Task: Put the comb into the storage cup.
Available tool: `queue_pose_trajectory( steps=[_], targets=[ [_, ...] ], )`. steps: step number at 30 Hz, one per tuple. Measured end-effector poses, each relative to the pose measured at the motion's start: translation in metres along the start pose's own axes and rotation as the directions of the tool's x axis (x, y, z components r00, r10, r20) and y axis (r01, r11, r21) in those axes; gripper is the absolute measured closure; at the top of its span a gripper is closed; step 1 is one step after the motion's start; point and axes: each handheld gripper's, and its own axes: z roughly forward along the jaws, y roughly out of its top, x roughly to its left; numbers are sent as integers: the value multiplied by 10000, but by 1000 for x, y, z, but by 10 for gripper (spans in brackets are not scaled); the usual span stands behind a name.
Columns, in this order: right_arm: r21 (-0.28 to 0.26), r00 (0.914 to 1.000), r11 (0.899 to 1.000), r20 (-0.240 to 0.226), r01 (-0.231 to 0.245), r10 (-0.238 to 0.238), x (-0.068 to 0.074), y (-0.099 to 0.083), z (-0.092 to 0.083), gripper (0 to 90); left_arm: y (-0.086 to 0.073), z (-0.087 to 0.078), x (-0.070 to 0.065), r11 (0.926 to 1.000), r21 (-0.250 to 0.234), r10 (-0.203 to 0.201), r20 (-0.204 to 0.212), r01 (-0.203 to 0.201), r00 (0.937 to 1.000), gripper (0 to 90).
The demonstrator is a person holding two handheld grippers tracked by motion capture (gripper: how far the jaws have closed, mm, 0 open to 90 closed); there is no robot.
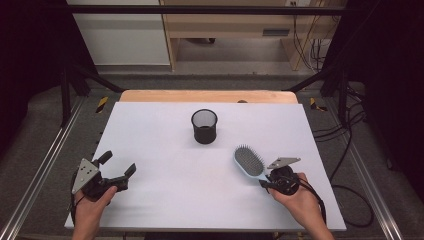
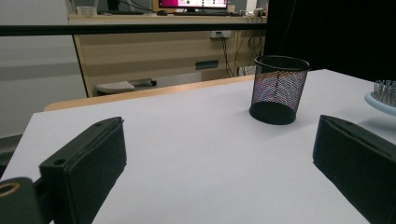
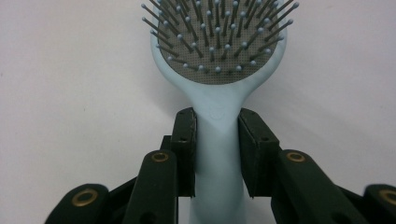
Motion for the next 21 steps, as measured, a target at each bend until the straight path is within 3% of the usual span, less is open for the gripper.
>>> queue_pose_trajectory(
  steps=[14, 21],
  targets=[
    [-986, 9998, 9950, 27, -172, 175, -3, 16, 4, 697, 0, -4, -1, 9999, -46, -117, -114, 117, 9999, 28],
    [-1775, 9998, 9840, 15, -169, 175, 0, 14, -1, 697, 1, -6, 1, 9994, -142, -310, -178, 308, 9994, 27]
  ],
)
